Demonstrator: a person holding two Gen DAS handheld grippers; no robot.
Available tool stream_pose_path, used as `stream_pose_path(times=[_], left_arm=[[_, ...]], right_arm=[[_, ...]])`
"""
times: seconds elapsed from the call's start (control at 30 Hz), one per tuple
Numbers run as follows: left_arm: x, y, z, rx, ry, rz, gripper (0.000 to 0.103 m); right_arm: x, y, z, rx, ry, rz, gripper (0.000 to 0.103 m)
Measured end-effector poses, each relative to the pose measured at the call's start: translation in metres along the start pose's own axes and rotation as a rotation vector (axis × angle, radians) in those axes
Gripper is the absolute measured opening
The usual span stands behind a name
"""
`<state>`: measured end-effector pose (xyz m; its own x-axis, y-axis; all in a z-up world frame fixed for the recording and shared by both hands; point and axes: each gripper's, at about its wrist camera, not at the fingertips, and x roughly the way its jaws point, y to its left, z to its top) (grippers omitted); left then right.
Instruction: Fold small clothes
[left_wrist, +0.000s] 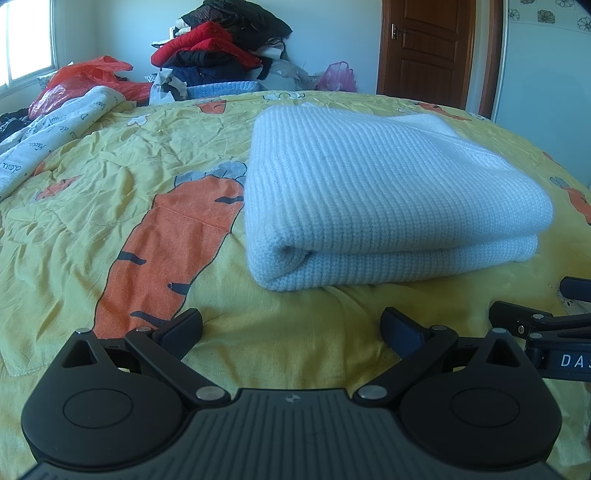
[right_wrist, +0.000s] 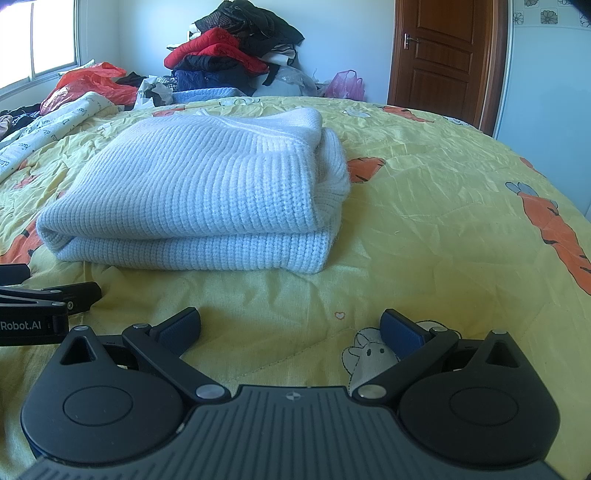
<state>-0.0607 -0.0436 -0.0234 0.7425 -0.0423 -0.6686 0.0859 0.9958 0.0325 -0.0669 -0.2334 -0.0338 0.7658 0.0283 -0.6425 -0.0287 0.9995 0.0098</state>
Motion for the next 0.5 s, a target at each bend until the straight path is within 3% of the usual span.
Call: stream_pose_path(times=[0.27, 0.4, 0.5], left_arm=[[-0.004, 0.002, 0.005, 0.016, 0.046, -0.024, 0.103], [-0.017, 0.008, 0.004, -0.061, 0.096, -0.052, 0.103], [-0.037, 0.012, 0.002, -0.123, 0.077, -0.075, 0.103]], right_arm=[[-0.005, -0.001, 0.004, -0.039, 0.049, 0.018, 0.103], [-0.024, -0.005, 0.007, -0.031, 0.062, 0.040, 0.103], [-0.042, -0.007, 0.008, -0.018, 0.048, 0.059, 0.103]])
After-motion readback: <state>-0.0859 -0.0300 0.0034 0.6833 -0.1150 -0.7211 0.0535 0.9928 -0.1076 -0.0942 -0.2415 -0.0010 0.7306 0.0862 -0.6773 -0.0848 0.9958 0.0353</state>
